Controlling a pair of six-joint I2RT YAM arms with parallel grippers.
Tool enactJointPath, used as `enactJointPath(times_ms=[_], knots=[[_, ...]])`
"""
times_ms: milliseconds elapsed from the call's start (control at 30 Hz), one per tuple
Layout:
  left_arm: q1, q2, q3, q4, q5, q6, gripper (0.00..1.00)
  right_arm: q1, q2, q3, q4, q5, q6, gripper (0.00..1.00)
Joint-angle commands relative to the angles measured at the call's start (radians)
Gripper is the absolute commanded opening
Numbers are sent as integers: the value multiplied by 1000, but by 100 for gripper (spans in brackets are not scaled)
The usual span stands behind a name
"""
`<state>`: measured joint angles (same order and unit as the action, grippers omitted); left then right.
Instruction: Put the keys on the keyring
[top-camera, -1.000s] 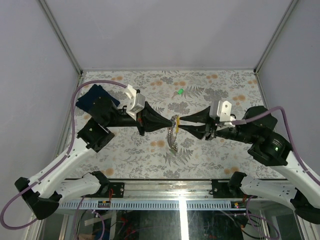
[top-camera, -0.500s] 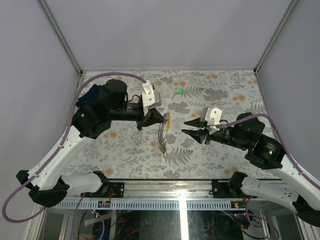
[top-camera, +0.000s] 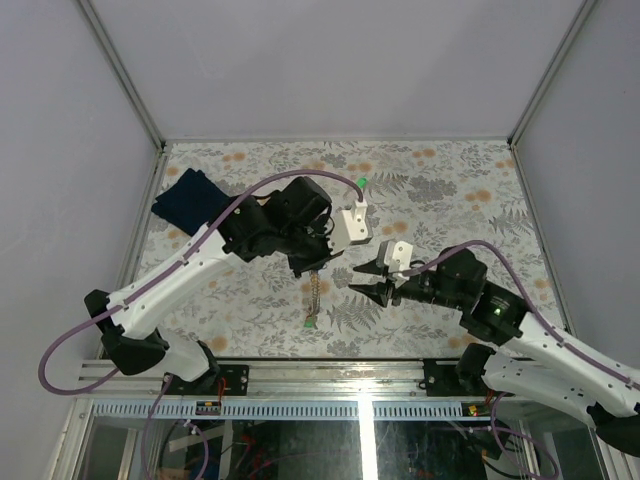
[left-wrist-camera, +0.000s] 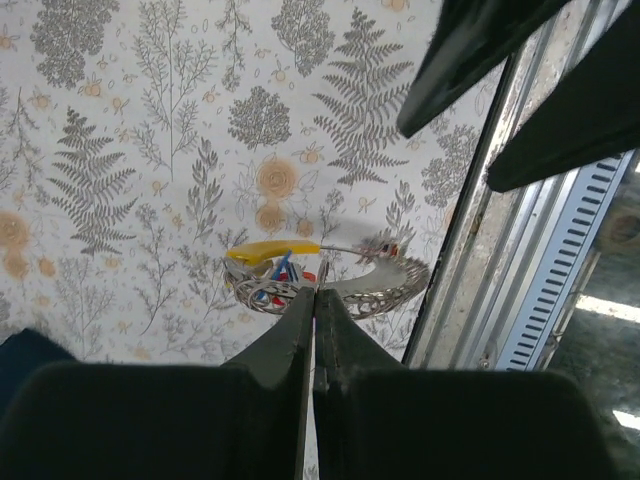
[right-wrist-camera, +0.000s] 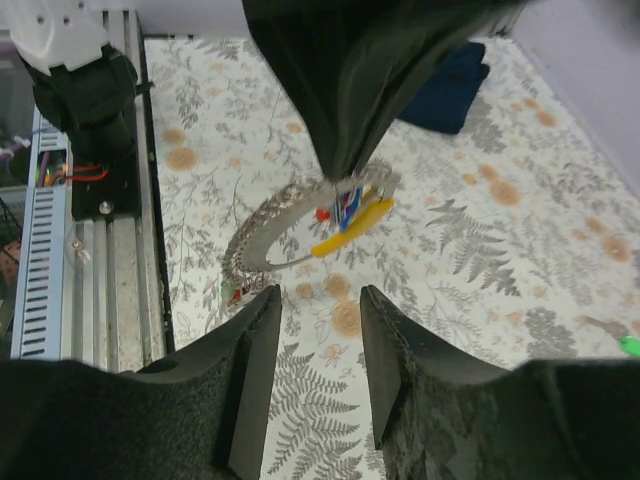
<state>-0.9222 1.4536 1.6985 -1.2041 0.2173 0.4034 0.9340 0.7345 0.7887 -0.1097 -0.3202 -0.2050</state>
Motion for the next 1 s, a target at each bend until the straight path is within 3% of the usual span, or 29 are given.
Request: enactJointPath(times_ms=[0,167,367,967], knots=[[-37,-1,79,-79,-97,21,0,6,-7,-118,334,-74,52,45],[-85,5,94,-103,-140,19,0,7,17,-247,640,-94,215,44],[-97,-4,109,-121,-98,16,0,6,63,-383,1012,-86,345,41],[-131,-3,123,-118,15,51,0,7,139,-329,983,-181,322,37]])
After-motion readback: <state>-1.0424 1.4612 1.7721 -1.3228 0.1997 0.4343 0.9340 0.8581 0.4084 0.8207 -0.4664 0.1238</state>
